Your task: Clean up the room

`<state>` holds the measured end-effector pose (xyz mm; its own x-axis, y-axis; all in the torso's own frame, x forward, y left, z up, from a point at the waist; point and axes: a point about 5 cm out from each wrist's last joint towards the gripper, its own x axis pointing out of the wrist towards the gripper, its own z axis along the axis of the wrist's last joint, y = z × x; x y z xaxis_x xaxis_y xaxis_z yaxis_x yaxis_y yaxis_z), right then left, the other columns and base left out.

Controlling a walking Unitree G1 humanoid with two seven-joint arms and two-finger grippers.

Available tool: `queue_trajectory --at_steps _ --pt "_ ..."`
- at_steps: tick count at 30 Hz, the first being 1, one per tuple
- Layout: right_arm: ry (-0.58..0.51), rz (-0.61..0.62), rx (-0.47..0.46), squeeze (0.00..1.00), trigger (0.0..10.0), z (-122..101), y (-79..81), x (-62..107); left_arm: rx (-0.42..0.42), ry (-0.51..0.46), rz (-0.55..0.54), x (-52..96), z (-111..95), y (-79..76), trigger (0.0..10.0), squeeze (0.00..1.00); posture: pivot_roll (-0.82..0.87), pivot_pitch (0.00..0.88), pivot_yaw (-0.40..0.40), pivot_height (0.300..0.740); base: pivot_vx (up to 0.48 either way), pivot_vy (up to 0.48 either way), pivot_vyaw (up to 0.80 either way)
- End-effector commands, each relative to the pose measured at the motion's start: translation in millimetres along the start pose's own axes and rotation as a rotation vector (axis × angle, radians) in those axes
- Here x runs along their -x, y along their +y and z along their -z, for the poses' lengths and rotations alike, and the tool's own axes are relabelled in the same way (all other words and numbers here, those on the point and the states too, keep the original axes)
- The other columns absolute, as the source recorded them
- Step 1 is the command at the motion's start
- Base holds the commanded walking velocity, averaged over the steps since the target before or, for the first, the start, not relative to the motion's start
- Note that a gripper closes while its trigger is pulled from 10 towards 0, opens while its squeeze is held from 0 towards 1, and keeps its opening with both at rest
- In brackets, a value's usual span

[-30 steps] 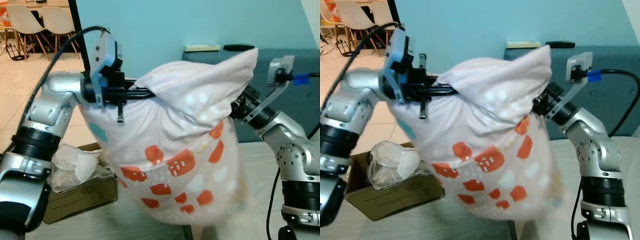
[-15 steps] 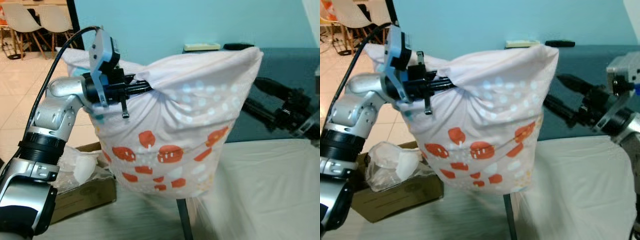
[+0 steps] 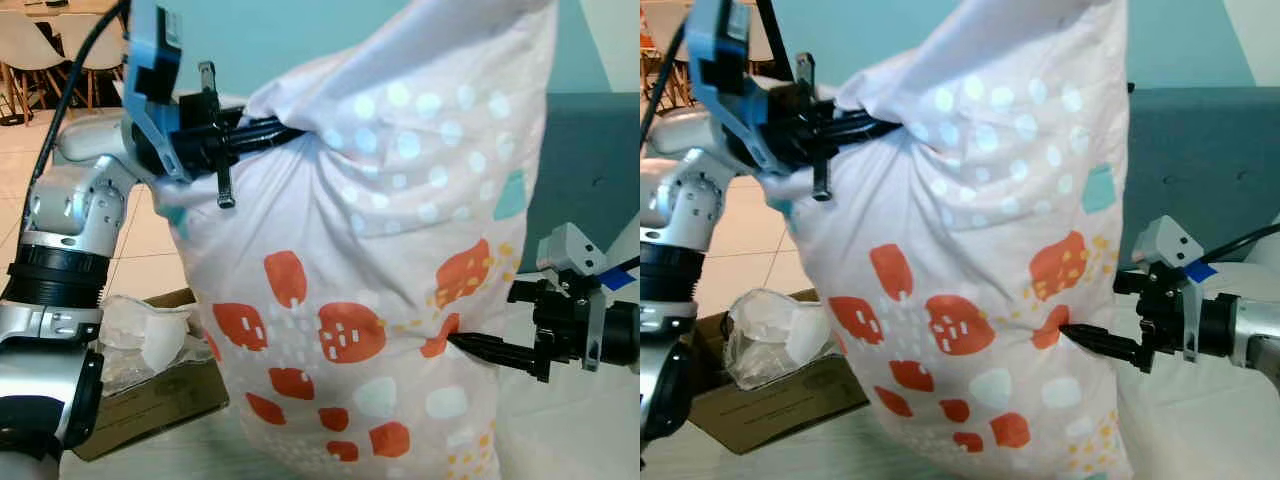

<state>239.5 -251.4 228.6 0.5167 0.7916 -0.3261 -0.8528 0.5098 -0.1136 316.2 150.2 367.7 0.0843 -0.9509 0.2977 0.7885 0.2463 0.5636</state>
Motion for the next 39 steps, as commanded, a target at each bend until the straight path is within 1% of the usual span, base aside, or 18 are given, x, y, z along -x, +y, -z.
queue_trajectory --at_steps 1,4,8,10,11,12,13,17,19,24,25,26,28,31,32,34,35,39 --pt "-0.034 -0.083 -0.036 1.0 10.0 0.8 12.3 -6.6 -0.072 -0.096 -0.008 -0.2 -29.4 4.8 0.0 0.0 -0.1 0.0 -0.015 0.74 0.0 0.0 0.0" --pt "-0.043 -0.119 -0.045 1.0 10.0 3.8 18.2 -16.0 -0.072 -0.112 -0.004 -1.4 -31.5 4.4 0.0 0.0 -0.1 0.0 -0.015 0.74 0.0 0.0 0.0" --pt "-0.132 -0.094 -0.064 1.0 10.0 4.1 18.2 -37.3 -0.061 -0.151 0.004 -3.0 -34.0 3.5 0.0 0.0 -0.11 0.0 -0.018 0.74 0.0 0.0 0.0" --pt "-0.178 -0.185 -0.116 1.0 10.0 4.9 32.3 -52.4 -0.056 -0.162 0.004 -4.4 -35.2 3.0 0.0 0.0 -0.11 0.0 -0.018 0.74 0.0 0.0 0.0" --pt "-0.178 -0.222 -0.127 0.73 10.0 6.9 39.0 -59.7 -0.054 -0.163 0.006 -5.1 -35.4 2.7 0.0 0.0 -0.11 0.0 -0.018 0.74 0.0 0.0 0.0" --pt "-0.176 -0.244 -0.132 0.73 10.0 8.3 43.2 -64.2 -0.052 -0.164 0.006 -5.4 -35.6 2.4 0.0 0.0 -0.11 0.0 -0.018 0.74 0.0 0.0 0.0" --pt "-0.153 -0.239 -0.133 0.0 10.0 13.2 44.9 -72.0 -0.05 -0.167 0.008 -5.9 -36.1 2.3 0.0 0.0 -0.1 0.0 -0.016 0.74 0.0 0.0 0.0" --pt "-0.051 -0.163 -0.131 0.0 10.0 31.0 42.4 -92.6 -0.049 -0.177 0.008 -7.3 -37.7 2.4 0.0 0.0 -0.1 0.0 -0.016 0.74 0.0 0.0 0.0" --pt "-0.039 -0.15 -0.133 0.0 10.0 33.5 41.6 -94.8 -0.049 -0.179 0.008 -7.5 -38.1 2.4 0.0 0.0 -0.1 0.0 -0.016 0.74 0.0 0.0 0.0" --pt "-0.062 -0.079 -0.132 0.0 10.0 35.5 36.0 -102.4 -0.052 -0.184 -0.001 -7.6 -39.6 3.6 0.0 0.0 -0.1 0.0 -0.016 0.74 0.0 0.0 0.0" --pt "-0.075 -0.036 -0.138 0.0 0.0 35.2 31.1 -104.1 -0.053 -0.185 -0.006 -7.7 -40.2 4.4 0.0 0.0 -0.11 0.0 -0.011 0.74 0.0 0.0 0.0" --pt "-0.075 -0.036 -0.138 0.0 0.0 35.2 31.1 -104.1 -0.053 -0.185 -0.006 -7.7 -40.2 4.4 0.0 0.0 -0.11 0.0 -0.011 0.74 0.0 0.0 0.0" --pt "-0.113 0.035 -0.131 0.0 0.0 31.8 24.0 -107.2 -0.054 -0.188 -0.017 -7.9 -40.9 5.6 0.0 0.0 -0.11 0.0 -0.011 0.74 0.0 0.0 0.0" --pt "-0.138 0.067 -0.137 0.0 0.0 29.4 20.7 -108.7 -0.054 -0.191 -0.021 -8.0 -41.1 5.9 0.0 0.0 -0.11 0.0 -0.011 0.74 0.0 0.0 0.0" --pt "-0.221 0.121 -0.148 0.0 0.0 20.4 14.4 -111.1 -0.052 -0.199 -0.029 -8.8 -41.3 6.3 0.0 0.0 -0.11 0.0 -0.009 0.74 0.0 0.0 0.0" --pt "-0.276 0.144 -0.153 0.0 0.0 14.0 11.4 -111.4 -0.051 -0.203 -0.032 -9.3 -41.1 6.5 0.0 0.0 -0.11 0.0 -0.009 0.74 0.0 0.0 0.0" --pt "-0.276 0.144 -0.153 0.0 0.0 14.0 11.4 -111.4 -0.051 -0.203 -0.032 -9.3 -41.1 6.5 0.0 0.0 -0.11 0.0 -0.009 0.74 0.0 0.0 0.0" --pt "-0.399 0.159 -0.156 0.0 0.0 -0.7 6.9 -105.7 -0.027 -0.203 -0.05 -9.3 -37.4 6.4 0.0 0.0 -0.11 0.0 -0.009 0.74 0.0 0.0 0.0"
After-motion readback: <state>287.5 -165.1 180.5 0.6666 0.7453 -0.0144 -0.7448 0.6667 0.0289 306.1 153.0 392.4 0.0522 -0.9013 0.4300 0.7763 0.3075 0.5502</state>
